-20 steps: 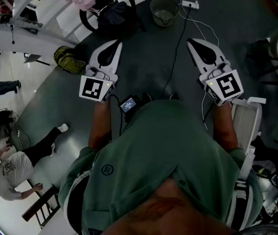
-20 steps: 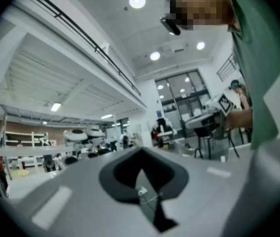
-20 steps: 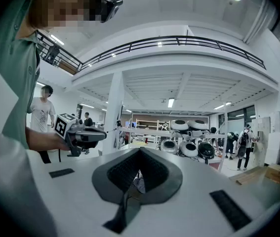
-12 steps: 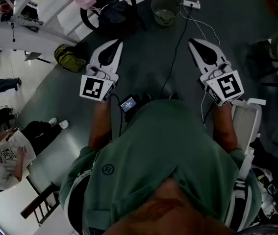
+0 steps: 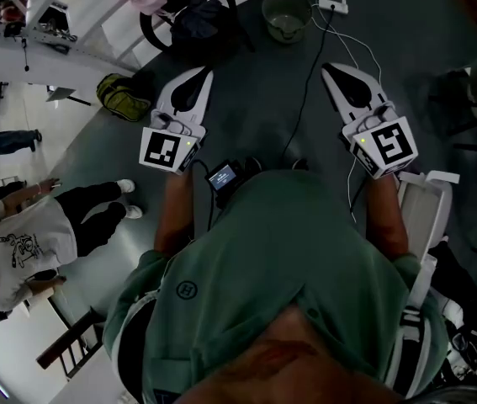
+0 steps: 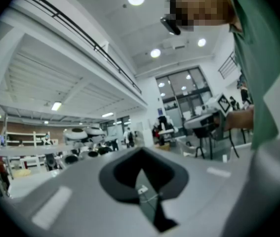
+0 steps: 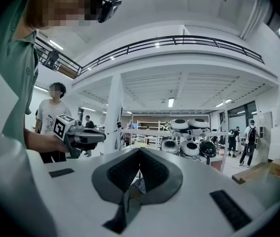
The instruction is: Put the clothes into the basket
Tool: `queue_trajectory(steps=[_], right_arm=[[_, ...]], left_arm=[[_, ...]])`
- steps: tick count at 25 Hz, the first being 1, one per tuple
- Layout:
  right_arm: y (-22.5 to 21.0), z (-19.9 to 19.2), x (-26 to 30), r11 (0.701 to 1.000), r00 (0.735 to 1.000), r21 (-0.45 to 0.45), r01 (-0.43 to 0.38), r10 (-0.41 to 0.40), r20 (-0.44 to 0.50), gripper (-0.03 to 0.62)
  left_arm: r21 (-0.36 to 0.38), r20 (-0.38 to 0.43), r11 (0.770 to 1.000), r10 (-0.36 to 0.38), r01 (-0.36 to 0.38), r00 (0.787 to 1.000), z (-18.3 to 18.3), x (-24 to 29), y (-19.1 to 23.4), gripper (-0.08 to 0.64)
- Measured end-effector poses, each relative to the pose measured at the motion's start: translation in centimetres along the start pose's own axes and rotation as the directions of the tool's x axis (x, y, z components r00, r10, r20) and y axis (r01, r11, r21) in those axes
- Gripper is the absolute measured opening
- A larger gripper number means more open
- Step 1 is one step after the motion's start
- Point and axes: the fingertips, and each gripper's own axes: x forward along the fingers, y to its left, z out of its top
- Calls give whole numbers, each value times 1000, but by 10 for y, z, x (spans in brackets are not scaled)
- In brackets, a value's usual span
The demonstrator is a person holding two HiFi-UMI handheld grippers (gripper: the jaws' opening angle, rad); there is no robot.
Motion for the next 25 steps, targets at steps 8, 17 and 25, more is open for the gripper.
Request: queue_trajectory(steps=[8,17,25], right_arm=[[-30,0,-1,999,999,15,-37,37,17,5],[-62,-10,30,995,997,53,-80,80,-1,5],[-65,-19,96,996,997,37,-80,81,-19,5]], left_arm=[[10,-37,999,37,-36,999,2,31,-12,3],[24,-75,995,101,-99,992,-7,53,13,3],[6,-41,991,137,-137,990,-42,62,91,3]])
